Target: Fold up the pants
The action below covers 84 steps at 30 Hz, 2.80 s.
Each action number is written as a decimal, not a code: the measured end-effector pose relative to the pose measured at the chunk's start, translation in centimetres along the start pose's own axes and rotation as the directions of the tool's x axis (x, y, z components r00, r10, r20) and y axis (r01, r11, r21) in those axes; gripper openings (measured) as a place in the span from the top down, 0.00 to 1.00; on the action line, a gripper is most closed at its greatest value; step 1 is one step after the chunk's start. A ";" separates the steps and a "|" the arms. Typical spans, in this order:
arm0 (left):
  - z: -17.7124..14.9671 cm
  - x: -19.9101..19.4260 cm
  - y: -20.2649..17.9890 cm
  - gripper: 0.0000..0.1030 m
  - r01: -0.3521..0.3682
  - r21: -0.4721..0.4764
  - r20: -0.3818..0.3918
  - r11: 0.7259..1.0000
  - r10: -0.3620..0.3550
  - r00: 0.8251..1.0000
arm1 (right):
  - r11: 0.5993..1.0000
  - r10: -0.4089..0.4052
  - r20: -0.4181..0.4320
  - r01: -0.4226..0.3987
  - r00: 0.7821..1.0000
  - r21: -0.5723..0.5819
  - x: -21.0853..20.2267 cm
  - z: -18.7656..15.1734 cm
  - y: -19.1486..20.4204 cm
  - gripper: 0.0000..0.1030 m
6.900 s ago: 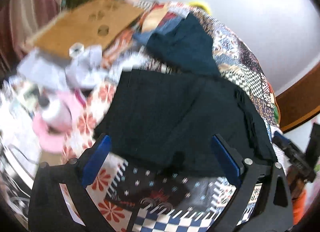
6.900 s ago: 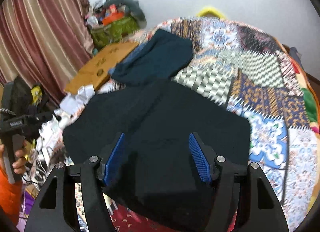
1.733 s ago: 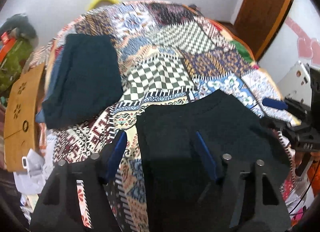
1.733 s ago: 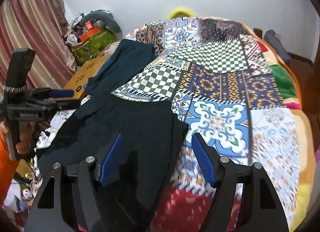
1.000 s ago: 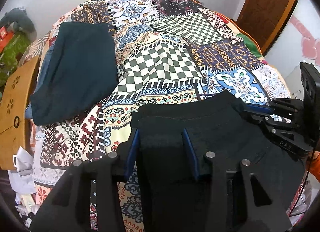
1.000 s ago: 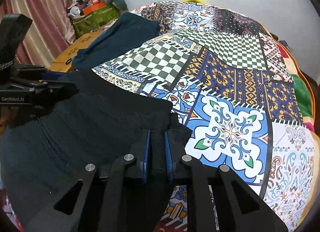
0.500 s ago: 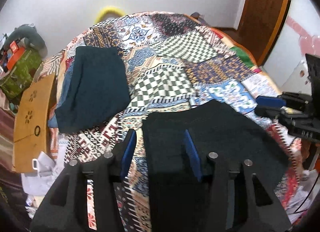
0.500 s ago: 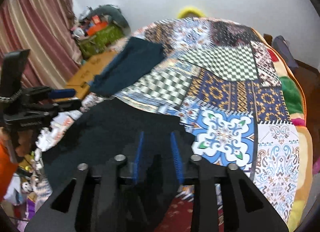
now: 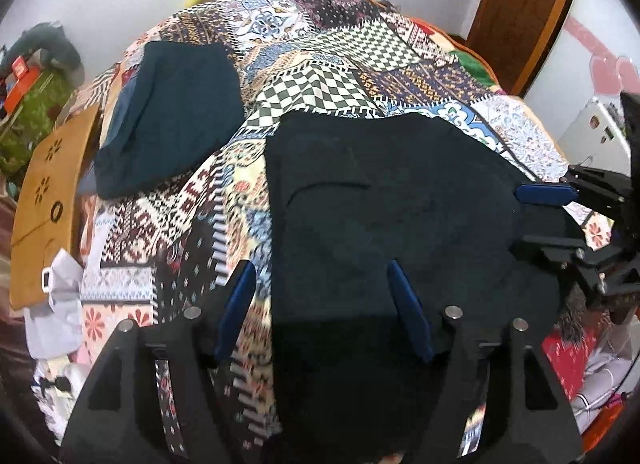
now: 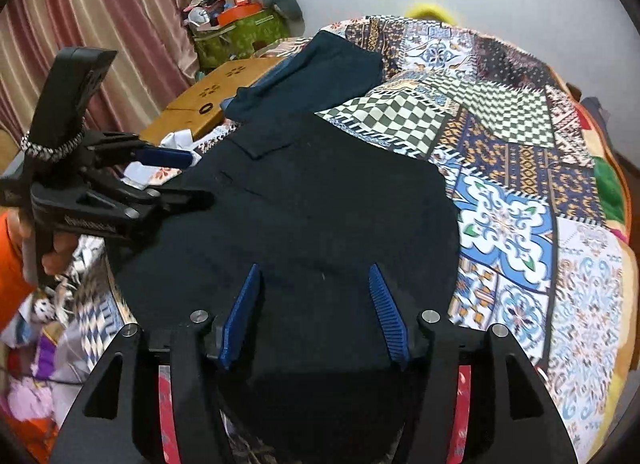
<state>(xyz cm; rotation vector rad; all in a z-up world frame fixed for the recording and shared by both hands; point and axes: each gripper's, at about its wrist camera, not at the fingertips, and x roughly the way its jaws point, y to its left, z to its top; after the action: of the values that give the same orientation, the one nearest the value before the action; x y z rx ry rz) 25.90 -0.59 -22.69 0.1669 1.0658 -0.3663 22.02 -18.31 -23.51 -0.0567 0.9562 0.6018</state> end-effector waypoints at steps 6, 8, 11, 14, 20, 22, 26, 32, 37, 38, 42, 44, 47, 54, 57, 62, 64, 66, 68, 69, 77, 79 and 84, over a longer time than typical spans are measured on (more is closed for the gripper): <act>-2.3 -2.3 1.1 0.31 0.001 -0.027 0.029 1.000 -0.001 1.000 | 0.997 -0.008 0.015 0.007 1.000 0.072 -1.6 -1.9 -1.4 0.48; -3.0 -2.6 1.4 0.31 -0.041 -0.030 0.024 0.999 0.042 0.999 | 0.995 -0.026 0.025 0.024 0.999 0.095 -2.0 -2.5 -1.7 0.48; -4.6 -2.8 2.8 0.31 -0.031 -0.084 0.013 0.996 0.032 0.999 | 0.988 -0.012 0.029 0.007 1.000 0.156 -2.4 -3.6 -2.7 0.48; -5.4 -3.1 3.5 0.31 -0.030 -0.117 0.014 0.993 0.032 0.999 | 0.973 0.015 0.035 -0.023 0.999 0.229 -2.6 -4.6 -3.8 0.45; -7.4 -2.4 6.1 0.37 -0.122 -0.196 -0.057 0.973 0.113 0.992 | 0.964 -0.007 0.035 -0.002 0.999 0.267 -3.6 -5.6 -4.5 0.45; -7.6 -2.7 6.9 0.37 -0.120 -0.221 -0.054 0.968 0.110 0.992 | 0.963 -0.017 0.033 0.008 0.999 0.270 -4.0 -5.8 -4.6 0.45; -7.0 -4.7 7.3 0.37 -0.125 -0.231 0.007 0.965 0.130 0.992 | 0.965 -0.064 0.024 0.055 0.998 0.258 -5.0 -6.1 -4.7 0.42; -3.4 -6.1 5.9 0.30 -0.077 -0.188 0.080 0.979 0.093 0.992 | 0.961 -0.124 0.023 0.114 0.992 0.254 -6.3 -5.6 -5.3 0.42; -0.1 -4.6 4.1 0.24 0.004 -0.164 0.081 0.987 0.009 0.997 | 0.958 -0.099 0.069 0.076 0.993 0.276 -6.0 -3.6 -5.3 0.32; 0.4 -4.1 3.8 0.24 0.015 -0.162 0.071 0.987 -0.004 0.997 | 0.958 -0.085 0.076 0.061 0.993 0.280 -5.6 -3.1 -5.2 0.32; 2.1 -1.3 3.5 0.24 0.089 -0.194 0.000 0.977 -0.091 0.996 | 0.958 -0.052 0.067 0.031 0.996 0.284 -3.6 -1.9 -5.1 0.30; 2.5 0.3 3.5 0.24 0.123 -0.218 -0.053 0.968 -0.138 0.989 | 0.957 -0.032 0.043 0.018 0.999 0.288 -2.4 -1.8 -5.2 0.30; 2.7 2.3 3.5 0.23 0.179 -0.247 -0.114 0.952 -0.212 0.971 | 0.946 0.019 -0.010 -0.015 1.000 0.323 -0.3 -2.0 -6.0 0.30; 2.9 5.3 3.2 0.08 0.234 -0.272 -0.188 0.933 -0.290 0.938 | 0.889 0.211 -0.040 -0.174 0.977 0.424 2.0 -1.8 -8.1 0.24; 3.3 5.7 2.9 0.07 0.245 -0.271 -0.199 0.931 -0.303 0.932 | 0.880 0.253 -0.045 -0.210 0.966 0.425 2.6 -1.4 -8.1 0.22; 3.8 6.0 2.9 0.12 0.240 -0.297 -0.186 0.924 -0.302 0.935 | 0.878 0.294 -0.045 -0.251 0.955 0.407 3.4 -0.5 -7.6 0.32; 4.0 5.7 2.9 0.21 0.244 -0.297 -0.175 0.923 -0.304 0.936 | 0.876 0.305 -0.047 -0.261 0.951 0.405 3.4 -0.2 -7.5 0.38; 4.2 5.4 2.7 0.26 0.247 -0.292 -0.174 0.924 -0.305 0.936 | 0.871 0.315 -0.050 -0.267 0.948 0.411 3.4 -0.1 -7.5 0.44; 4.2 5.3 2.4 0.31 0.239 -0.282 -0.176 0.929 -0.295 0.939 | 0.867 0.323 -0.049 -0.274 0.945 0.417 3.3 0.0 -7.5 0.51; 4.1 5.1 2.3 0.33 0.236 -0.273 -0.175 0.933 -0.289 0.941 | 0.866 0.323 -0.044 -0.276 0.945 0.416 3.1 0.1 -7.4 0.56; 4.4 2.1 0.0 0.61 0.180 -0.125 -0.120 0.976 -0.195 0.974 | 0.906 0.258 0.020 -0.249 0.966 0.341 0.7 1.7 -6.0 0.79; 4.4 1.2 0.0 0.66 0.184 -0.114 -0.098 0.976 -0.195 0.976 | 0.917 0.243 0.040 -0.243 0.969 0.317 -0.1 2.3 -5.6 0.80; 4.8 -1.4 0.4 0.70 0.195 -0.109 -0.030 0.975 -0.199 0.980 | 0.943 0.216 0.099 -0.234 0.971 0.236 -1.9 4.6 -4.0 0.81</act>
<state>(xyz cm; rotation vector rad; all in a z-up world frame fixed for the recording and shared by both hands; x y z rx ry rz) 29.39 -1.43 -19.20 -0.0260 1.1430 -0.4856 26.66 -21.12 -20.19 0.2988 0.9678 0.6858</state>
